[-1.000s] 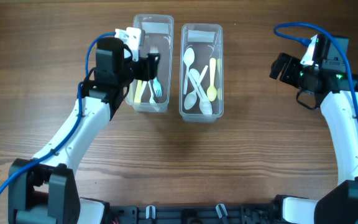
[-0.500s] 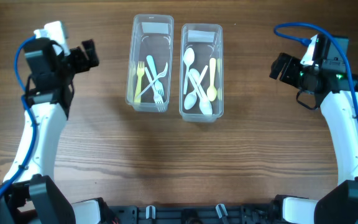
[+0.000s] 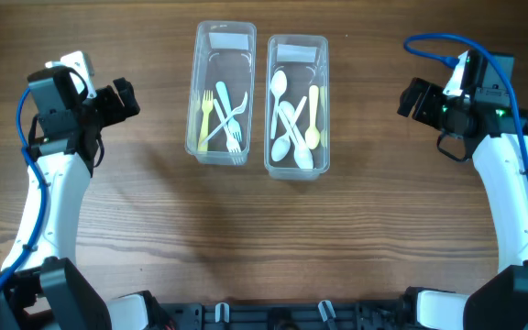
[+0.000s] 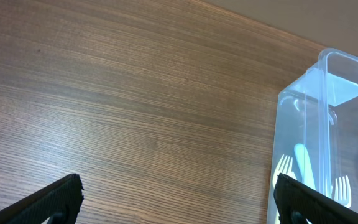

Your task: Pack container

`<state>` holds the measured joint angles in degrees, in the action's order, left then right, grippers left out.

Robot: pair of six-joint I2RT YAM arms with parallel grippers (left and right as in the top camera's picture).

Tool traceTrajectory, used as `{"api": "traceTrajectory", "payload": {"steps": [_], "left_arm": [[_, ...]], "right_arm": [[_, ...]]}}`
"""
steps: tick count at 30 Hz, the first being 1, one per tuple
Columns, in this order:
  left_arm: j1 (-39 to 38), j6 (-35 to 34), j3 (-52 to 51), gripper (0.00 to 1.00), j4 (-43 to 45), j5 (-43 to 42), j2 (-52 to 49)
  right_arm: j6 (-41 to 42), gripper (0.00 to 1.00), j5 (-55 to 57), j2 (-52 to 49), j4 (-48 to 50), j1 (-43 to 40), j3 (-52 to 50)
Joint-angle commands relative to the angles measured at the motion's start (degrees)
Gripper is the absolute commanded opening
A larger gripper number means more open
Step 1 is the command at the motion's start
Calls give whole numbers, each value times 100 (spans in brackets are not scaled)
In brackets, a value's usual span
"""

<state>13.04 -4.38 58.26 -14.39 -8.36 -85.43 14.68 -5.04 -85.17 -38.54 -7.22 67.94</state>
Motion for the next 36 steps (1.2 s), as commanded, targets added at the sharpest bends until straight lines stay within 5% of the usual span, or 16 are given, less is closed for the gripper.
{"api": "traceTrajectory", "payload": {"steps": [1, 8, 19, 28, 36], "left_arm": [[33, -37, 48, 100, -7, 11, 101], [33, -37, 48, 100, -7, 13, 101], [33, -37, 48, 100, -7, 11, 101], [33, -37, 48, 100, -7, 13, 101], [33, -37, 48, 100, -7, 11, 101]], "right_arm": [[-103, 100, 76, 52, 20, -9, 59], [-105, 100, 76, 599, 33, 192, -50], [-103, 100, 74, 4009, 28, 2218, -103], [-929, 100, 673, 6784, -302, 2203, -286], [-1469, 100, 527, 8421, 101, 1366, -2463]]}}
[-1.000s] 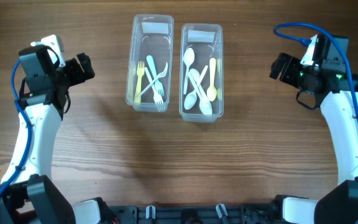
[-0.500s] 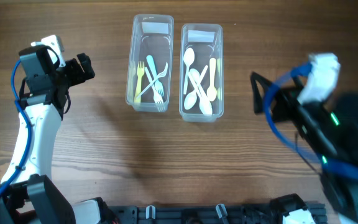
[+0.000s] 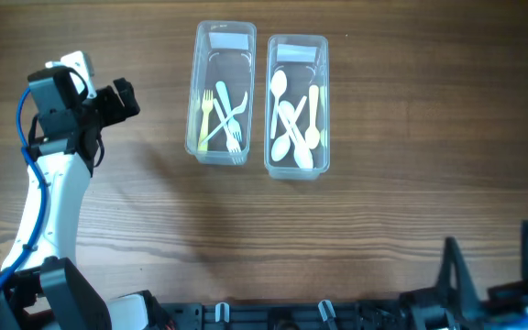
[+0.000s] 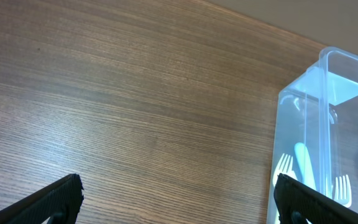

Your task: Pack container

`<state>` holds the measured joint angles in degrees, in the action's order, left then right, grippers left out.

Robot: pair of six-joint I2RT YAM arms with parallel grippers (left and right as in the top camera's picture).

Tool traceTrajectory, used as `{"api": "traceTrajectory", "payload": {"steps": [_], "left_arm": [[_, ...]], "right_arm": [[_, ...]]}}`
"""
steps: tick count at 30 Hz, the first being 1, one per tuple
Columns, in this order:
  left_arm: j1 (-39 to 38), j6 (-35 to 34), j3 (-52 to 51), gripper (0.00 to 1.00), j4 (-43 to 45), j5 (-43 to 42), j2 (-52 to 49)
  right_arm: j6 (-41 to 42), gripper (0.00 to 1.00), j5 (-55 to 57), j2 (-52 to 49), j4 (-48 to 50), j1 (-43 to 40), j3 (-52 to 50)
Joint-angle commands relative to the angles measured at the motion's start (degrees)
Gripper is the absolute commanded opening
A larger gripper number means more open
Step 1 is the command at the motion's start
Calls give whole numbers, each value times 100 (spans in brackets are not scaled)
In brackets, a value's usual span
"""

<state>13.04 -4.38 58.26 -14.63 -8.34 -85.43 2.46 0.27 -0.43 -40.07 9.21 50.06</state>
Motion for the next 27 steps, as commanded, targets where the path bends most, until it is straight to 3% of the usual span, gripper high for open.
{"api": "traceTrajectory", "payload": {"steps": [1, 7, 11, 17, 27], "left_arm": [[33, -37, 48, 100, 17, 11, 101], [33, -37, 48, 100, 17, 11, 101], [33, -37, 48, 100, 17, 11, 101], [33, -37, 48, 100, 17, 9, 101], [33, -37, 48, 100, 17, 11, 101]], "right_arm": [[-249, 100, -129, -44, 651, -374, -1062], [-254, 100, -940, -4, 3370, -625, -3565], [-479, 100, -1384, 20, 4474, -828, -4636], [-1462, 100, -1534, 20, 4542, -938, -4968], [-1587, 100, -1499, 22, 4146, -946, -4977]]}}
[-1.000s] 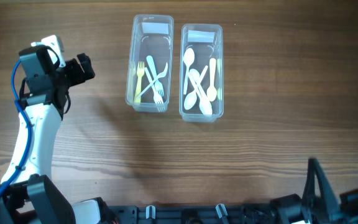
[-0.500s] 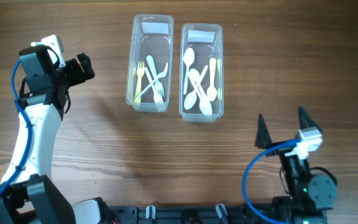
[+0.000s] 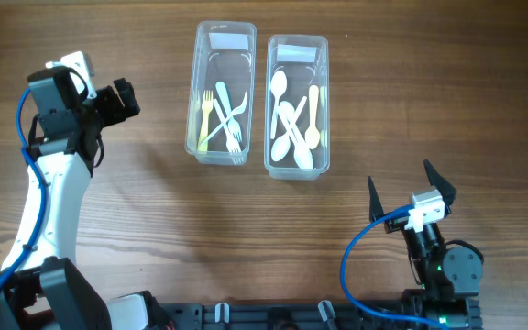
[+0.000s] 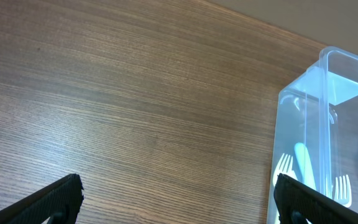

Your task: Pack container

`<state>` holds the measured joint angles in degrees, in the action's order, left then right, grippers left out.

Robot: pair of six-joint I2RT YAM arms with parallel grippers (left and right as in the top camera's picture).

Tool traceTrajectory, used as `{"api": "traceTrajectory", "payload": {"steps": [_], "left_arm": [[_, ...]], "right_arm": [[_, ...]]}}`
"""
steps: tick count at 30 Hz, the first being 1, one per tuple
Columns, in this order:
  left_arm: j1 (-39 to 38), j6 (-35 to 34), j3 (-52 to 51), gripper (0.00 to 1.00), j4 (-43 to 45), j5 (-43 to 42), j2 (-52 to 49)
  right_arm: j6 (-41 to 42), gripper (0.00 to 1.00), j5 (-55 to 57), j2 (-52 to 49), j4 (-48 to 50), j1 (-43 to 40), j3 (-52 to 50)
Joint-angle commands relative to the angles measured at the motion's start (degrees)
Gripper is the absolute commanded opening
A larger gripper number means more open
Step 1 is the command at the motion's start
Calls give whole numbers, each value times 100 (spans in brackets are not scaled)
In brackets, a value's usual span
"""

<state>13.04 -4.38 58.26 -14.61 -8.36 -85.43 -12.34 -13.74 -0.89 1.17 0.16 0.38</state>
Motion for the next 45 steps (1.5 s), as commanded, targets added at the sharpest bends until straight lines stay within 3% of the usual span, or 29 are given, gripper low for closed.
{"api": "traceTrajectory", "payload": {"steps": [1, 24, 27, 32, 41, 45], "left_arm": [[33, -37, 48, 100, 15, 11, 101], [33, -37, 48, 100, -74, 13, 326], [31, -37, 48, 100, -485, 11, 962], [31, -37, 48, 100, -1300, 13, 3082], [33, -37, 48, 100, -1370, 15, 6579], [-9, -39, 48, 100, -2277, 11, 7659]], "right_arm": [[-107, 100, -96, 68, 22, -42, -9], [-109, 100, -96, 61, 20, -42, -9], [-107, 100, -96, 61, 22, -42, -9], [-109, 100, -96, 61, 22, -42, -9], [-109, 100, -96, 61, 20, -42, -9], [-109, 100, -96, 61, 20, -42, -9]]}}
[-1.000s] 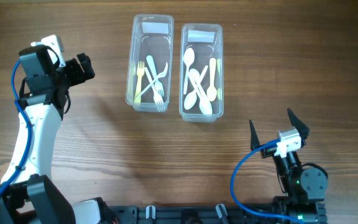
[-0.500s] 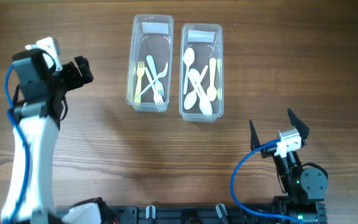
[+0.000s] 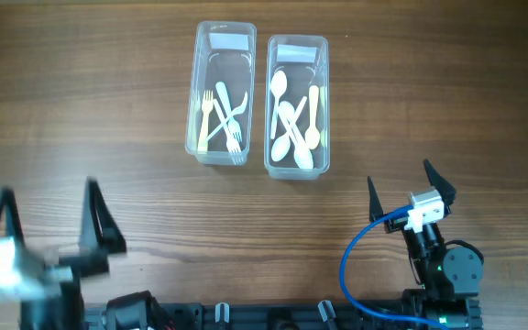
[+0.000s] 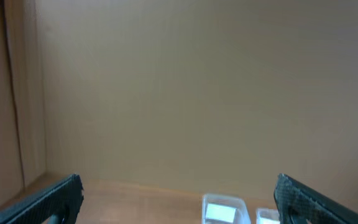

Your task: Pack container

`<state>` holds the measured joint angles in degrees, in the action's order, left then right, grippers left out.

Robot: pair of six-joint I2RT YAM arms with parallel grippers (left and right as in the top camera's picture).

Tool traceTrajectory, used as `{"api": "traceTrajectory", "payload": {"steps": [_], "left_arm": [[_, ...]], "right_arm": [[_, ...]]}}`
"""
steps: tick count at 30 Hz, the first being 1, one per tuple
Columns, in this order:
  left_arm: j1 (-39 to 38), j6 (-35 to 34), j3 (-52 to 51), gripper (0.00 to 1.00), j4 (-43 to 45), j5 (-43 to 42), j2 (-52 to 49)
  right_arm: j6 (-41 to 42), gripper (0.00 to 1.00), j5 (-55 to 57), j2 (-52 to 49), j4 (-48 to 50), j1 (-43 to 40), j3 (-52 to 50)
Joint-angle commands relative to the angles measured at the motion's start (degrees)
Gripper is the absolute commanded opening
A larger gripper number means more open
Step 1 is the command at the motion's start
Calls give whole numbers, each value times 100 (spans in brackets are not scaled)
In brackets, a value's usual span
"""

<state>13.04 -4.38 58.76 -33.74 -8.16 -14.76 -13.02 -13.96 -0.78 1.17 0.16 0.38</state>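
Note:
Two clear containers stand side by side at the far middle of the wooden table. The left container (image 3: 220, 92) holds several forks, the right container (image 3: 297, 105) several spoons. My left gripper (image 3: 48, 191) is blurred at the front left edge, open and empty. In the left wrist view it (image 4: 178, 182) faces a tan wall, with the tops of the containers (image 4: 224, 211) low between its fingers (image 4: 55, 199). My right gripper (image 3: 399, 174) stands open and empty at the front right, well short of the containers.
A blue cable (image 3: 356, 252) loops beside the right arm's base. A black rail (image 3: 273, 316) runs along the front edge of the table (image 3: 246, 220). No loose cutlery shows on the wood.
My left arm was raised at the left of the table beside the fork container. Now it is down at the front left edge, its camera facing the wall. The right arm has not moved.
Both arms first stood raised at either side of the containers, grippers open. Then the right arm was low at the front right edge, where it has stayed. The left arm held still until now, when it is at the front left. The cutlery has not moved.

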Motion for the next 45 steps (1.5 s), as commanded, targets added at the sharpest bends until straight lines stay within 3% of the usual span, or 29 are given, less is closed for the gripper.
{"api": "traceTrajectory", "payload": {"steps": [1, 7, 13, 17, 31, 42, 45], "left_arm": [[-59, -37, -2, 100, -643, -9, 761], [-378, -39, -208, 100, -2288, -15, 1237], [-586, -57, -1172, 100, -2371, -284, 1451], [-586, -59, -1974, 100, -1871, -297, 1453], [-586, -57, -4774, 100, 1292, -439, 1456], [-597, -15, -5353, 100, 1733, -411, 1456], [-833, 490, -5368, 100, 1781, -413, 1456]], "right_arm": [[-39, 100, -74, 50, 22, -42, -9], [-39, 100, -76, 50, 22, -42, -9], [-42, 100, -74, 50, 20, -42, -9], [-39, 100, -74, 50, 22, -42, -9], [-42, 100, -74, 50, 22, -42, -9], [-42, 100, -74, 50, 20, -42, -9], [-42, 100, -74, 50, 22, -42, -9]]}}
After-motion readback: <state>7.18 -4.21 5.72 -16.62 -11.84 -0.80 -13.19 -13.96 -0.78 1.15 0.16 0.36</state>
